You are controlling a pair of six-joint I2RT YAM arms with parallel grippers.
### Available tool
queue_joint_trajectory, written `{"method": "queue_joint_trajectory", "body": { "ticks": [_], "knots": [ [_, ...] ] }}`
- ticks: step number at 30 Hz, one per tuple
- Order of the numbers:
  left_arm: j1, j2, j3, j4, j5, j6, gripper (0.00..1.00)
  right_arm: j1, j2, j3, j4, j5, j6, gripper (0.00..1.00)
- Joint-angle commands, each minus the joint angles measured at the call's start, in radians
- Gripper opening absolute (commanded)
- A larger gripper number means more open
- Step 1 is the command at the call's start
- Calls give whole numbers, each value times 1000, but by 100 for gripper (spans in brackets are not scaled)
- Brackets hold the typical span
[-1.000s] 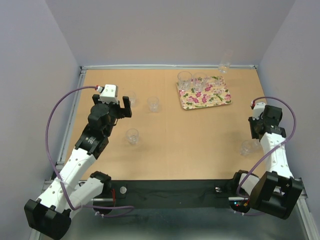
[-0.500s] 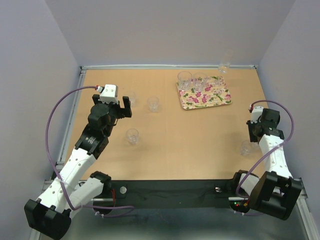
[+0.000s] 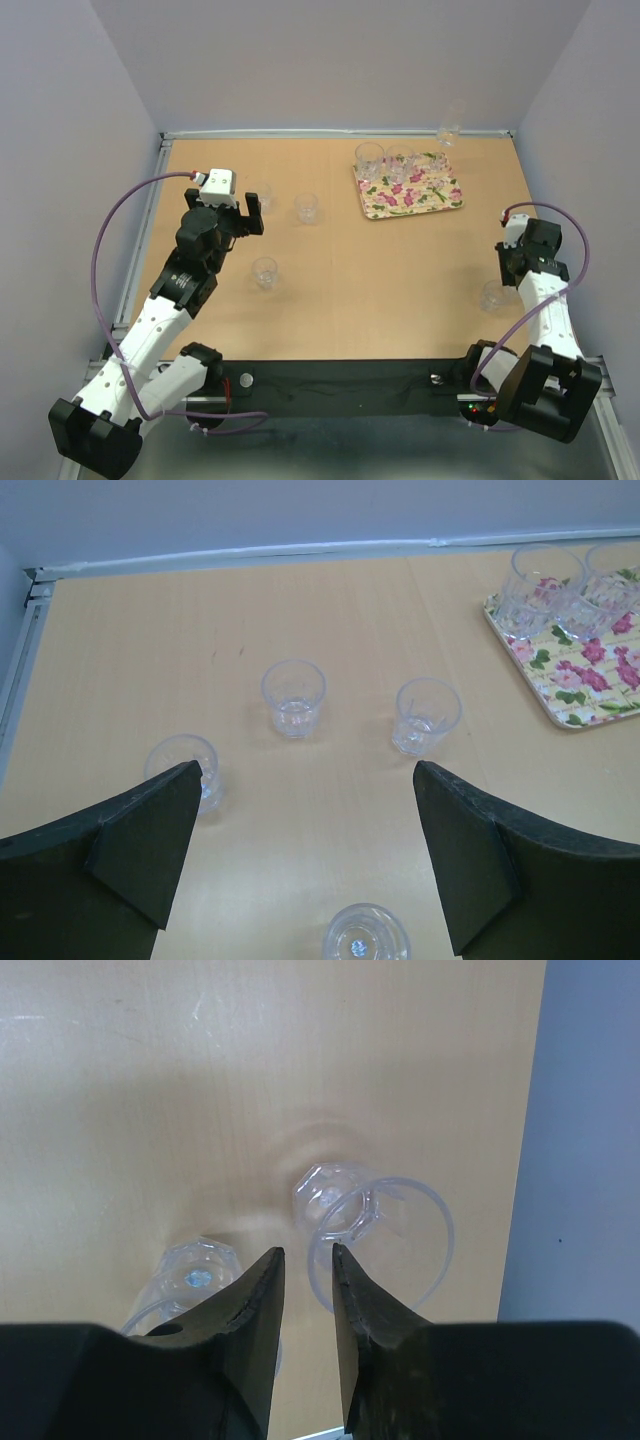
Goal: Place the glasses into the tray
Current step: Grab a glass with a robot arm
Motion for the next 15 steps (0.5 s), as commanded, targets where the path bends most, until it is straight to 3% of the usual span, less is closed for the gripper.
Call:
{"method": "queue_joint_trajectory", "body": {
  "ticks": [1, 7, 15],
  "knots": [
    [2, -14, -11, 45, 7, 2, 99, -14, 9, -14, 35, 6, 5, 31],
    [2, -15, -12, 45, 10, 2, 99, -22, 22, -26, 43, -11, -1, 31],
    [2, -19, -12, 44, 7, 2, 99, -36, 80, -23, 66, -34, -5, 22]
  ]
}}
